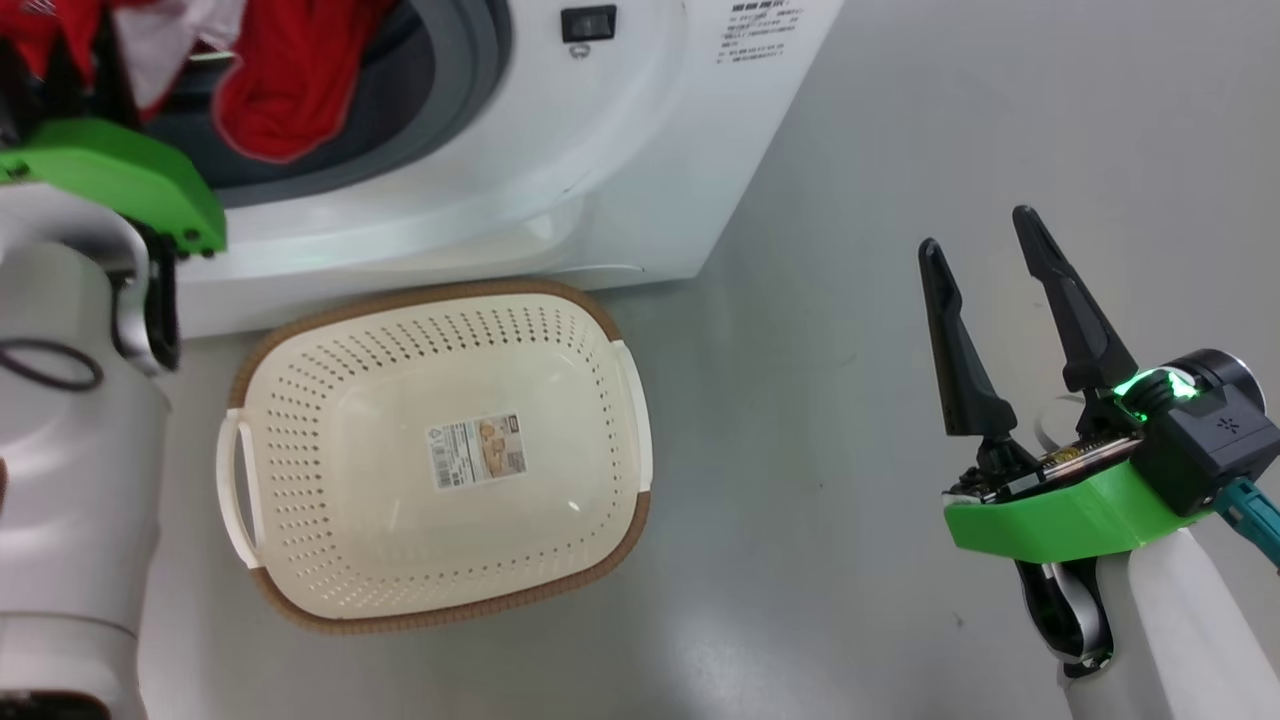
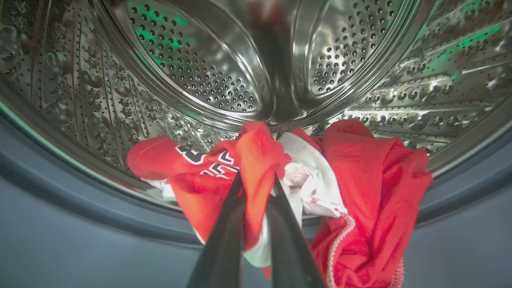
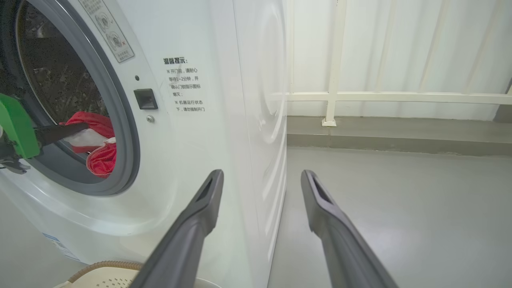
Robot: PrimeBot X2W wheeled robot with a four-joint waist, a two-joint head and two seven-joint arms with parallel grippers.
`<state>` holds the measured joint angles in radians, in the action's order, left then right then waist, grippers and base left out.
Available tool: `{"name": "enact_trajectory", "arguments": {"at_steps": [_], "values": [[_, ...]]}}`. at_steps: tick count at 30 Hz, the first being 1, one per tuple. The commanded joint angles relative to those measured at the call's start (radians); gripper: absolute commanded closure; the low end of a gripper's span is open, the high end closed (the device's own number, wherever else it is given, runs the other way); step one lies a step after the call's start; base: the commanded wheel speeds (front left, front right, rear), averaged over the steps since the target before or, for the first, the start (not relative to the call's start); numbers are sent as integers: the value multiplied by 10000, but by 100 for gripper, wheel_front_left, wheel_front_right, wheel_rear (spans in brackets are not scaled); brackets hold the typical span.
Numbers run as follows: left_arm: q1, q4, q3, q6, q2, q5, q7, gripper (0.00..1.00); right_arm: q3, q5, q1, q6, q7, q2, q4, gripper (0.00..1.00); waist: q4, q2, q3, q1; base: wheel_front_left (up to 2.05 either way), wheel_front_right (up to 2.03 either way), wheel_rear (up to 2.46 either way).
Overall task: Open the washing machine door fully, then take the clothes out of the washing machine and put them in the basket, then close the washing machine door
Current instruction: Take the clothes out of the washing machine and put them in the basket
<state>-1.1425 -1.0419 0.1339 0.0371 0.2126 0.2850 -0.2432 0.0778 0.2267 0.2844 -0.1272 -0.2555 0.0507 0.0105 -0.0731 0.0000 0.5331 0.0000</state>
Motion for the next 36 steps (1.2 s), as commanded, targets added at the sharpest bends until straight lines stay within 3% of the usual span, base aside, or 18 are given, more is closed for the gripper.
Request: {"name": "enact_trajectory", "arguments": {"at_steps": [1,15,27,36], "values": [[271,389,-239,-106,402,121,-138,100,173,-104,-273,-35,-63,-5,194,0,147,0,-313,0,0,0,0],[4002,4999,-785,9,-79,-161,-184,100,244,-85,-798,-35,-63,-5,-14,0,274,0,-1688,0,0,0,0],[5860,6983,-614,-142,-363,-235,-184,100,137,-74,-1130,-35,-63,-5,-64,0,499,0,-2568,0,0,0,0],[7124,8896,-411,80,-479,-145,353,100,131,-155,-1286,-35,-63,-5,27,0,511,0,-2822,0,0,0,0]]}}
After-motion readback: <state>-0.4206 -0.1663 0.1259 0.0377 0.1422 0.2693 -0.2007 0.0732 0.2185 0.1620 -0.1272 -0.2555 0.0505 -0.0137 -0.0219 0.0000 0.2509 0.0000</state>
